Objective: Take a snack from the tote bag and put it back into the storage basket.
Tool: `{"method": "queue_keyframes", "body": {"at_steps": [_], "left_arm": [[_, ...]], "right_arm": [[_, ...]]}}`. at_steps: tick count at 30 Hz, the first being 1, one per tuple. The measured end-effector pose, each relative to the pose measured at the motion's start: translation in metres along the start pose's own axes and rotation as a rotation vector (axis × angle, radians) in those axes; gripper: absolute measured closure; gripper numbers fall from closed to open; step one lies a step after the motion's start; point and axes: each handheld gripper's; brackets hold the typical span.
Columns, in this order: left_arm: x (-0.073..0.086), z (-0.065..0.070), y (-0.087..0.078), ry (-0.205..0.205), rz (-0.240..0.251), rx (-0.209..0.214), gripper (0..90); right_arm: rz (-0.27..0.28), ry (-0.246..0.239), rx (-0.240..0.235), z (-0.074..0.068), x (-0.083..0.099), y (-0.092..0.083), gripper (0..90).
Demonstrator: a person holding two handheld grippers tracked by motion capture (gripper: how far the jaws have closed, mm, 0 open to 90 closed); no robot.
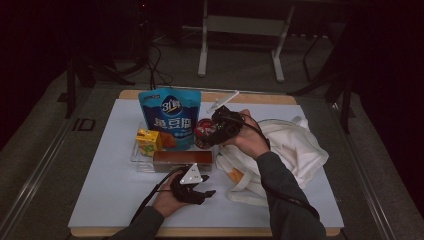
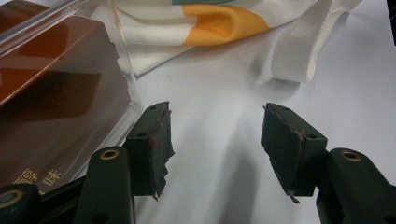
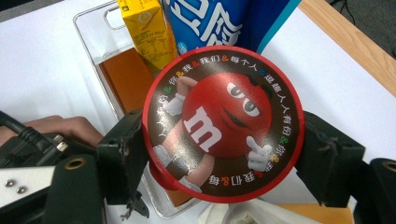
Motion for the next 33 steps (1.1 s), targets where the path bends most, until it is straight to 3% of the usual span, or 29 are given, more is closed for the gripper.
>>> {"method": "queue_keyframes", "body": {"at_steps": [33], "left_arm": [[0.000, 0.000, 0.000, -0.002, 0.002, 0.001, 42.8]], "right_arm": [[-0.038, 0.046, 0.050, 0.003, 0.005, 0.033, 25.5]]}}
Point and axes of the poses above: each handheld gripper's, and its own axes: y roughly forward along the jaws, x roughly out of its underside, z roughly to its right, and after that the axes turned 2 degrees about -x, right-handed
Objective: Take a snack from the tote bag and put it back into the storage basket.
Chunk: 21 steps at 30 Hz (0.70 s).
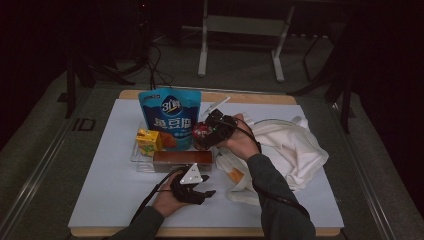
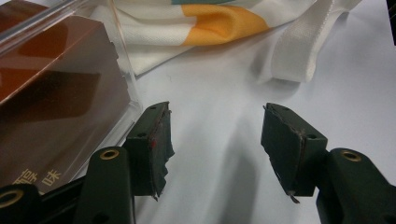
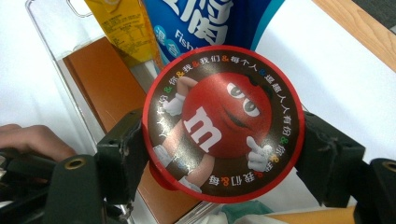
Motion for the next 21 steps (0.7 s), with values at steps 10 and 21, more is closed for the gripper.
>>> {"method": "queue_keyframes", "body": {"at_steps": [10, 21], "left_arm": [[0.000, 0.000, 0.000, 0.001, 0.000, 0.000, 42.8], [0.000, 0.000, 0.000, 0.001, -0.001, 0.000, 42.8]], "right_arm": [[0.002, 0.016, 0.005, 0.000, 0.001, 0.007, 25.5], [0.005, 0.017, 0.018, -0.001, -0.001, 0.014, 25.5]]}}
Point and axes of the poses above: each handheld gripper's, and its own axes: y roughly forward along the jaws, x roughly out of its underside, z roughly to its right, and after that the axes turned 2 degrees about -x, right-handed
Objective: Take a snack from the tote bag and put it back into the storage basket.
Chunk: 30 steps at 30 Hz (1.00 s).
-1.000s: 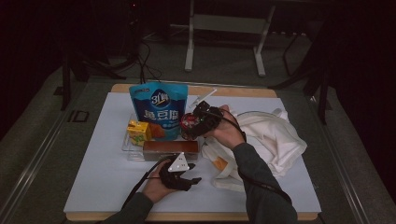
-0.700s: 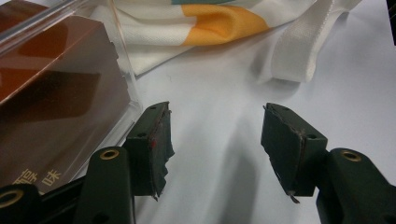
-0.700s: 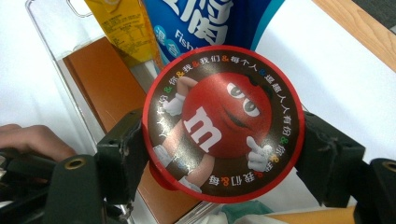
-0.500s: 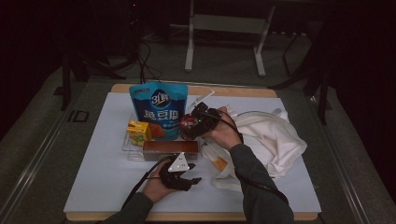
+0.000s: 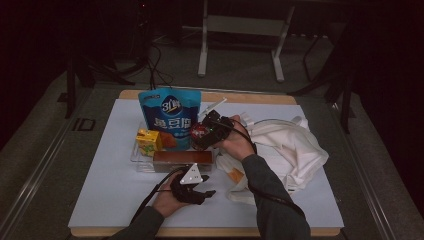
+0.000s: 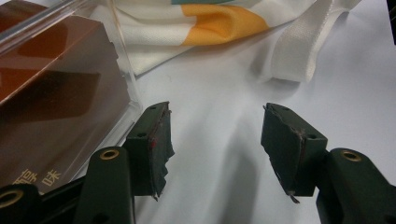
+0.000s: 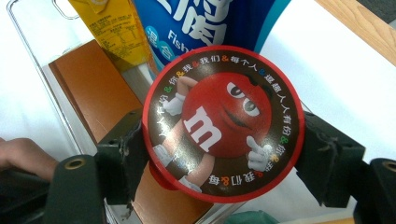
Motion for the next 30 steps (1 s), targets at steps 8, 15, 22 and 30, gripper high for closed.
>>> {"method": "queue_keyframes", "body": {"at_steps": [8, 15, 22, 30], "left_arm": [[0.000, 0.000, 0.000, 0.002, 0.000, -0.002, 42.7], [0.000, 0.000, 0.000, 0.001, 0.001, 0.001, 42.7], [0.000, 0.000, 0.000, 0.001, 0.000, 0.001, 42.6], [0.000, 0.000, 0.000, 0.003, -0.002, 0.001, 42.6]], "right_arm": [[0.001, 0.007, 0.036, 0.000, 0.002, 0.006, 25.6], [0.003, 0.017, 0.064, 0.001, 0.004, 0.010, 25.6], [0.016, 0.026, 0.085, 0.001, 0.005, 0.012, 25.6], [-0.006, 0.019, 0.079, 0.000, 0.010, 0.019, 25.4]]}}
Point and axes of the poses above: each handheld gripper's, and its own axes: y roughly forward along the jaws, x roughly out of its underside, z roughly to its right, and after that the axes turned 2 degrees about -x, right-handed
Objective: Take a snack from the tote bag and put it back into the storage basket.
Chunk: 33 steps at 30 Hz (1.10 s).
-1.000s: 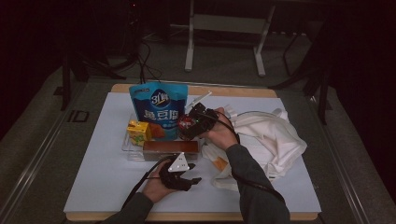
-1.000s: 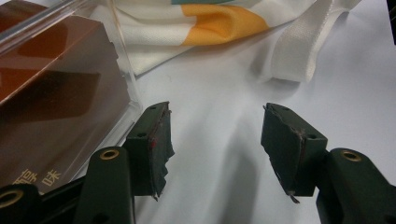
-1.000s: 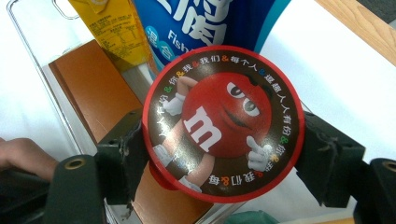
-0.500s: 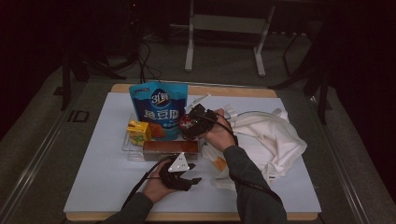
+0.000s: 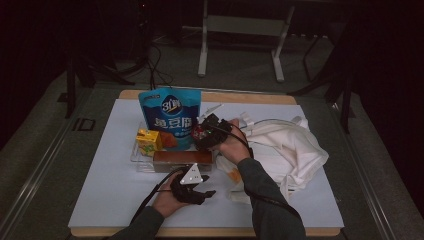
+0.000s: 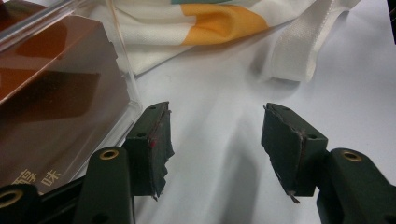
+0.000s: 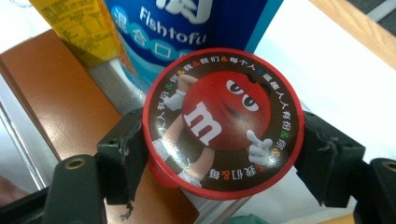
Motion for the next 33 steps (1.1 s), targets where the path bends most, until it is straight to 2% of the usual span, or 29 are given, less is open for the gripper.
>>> {"method": "queue_keyframes", "body": {"at_steps": [10, 17, 33], "left_arm": [[0.0001, -0.0005, -0.0001, -0.007, -0.001, 0.000, 42.5], [0.0000, -0.0016, 0.0000, -0.015, 0.000, 0.003, 42.4], [0.0000, -0.0007, 0.0003, -0.008, -0.001, -0.002, 42.2]], "right_arm": [[-0.006, 0.015, -0.019, 0.0008, 0.0017, 0.0008, 25.3], [-0.009, 0.021, -0.016, 0.0013, 0.0031, 0.0030, 25.3], [-0.039, 0.026, -0.011, 0.0013, 0.0050, 0.0098, 25.2]]}}
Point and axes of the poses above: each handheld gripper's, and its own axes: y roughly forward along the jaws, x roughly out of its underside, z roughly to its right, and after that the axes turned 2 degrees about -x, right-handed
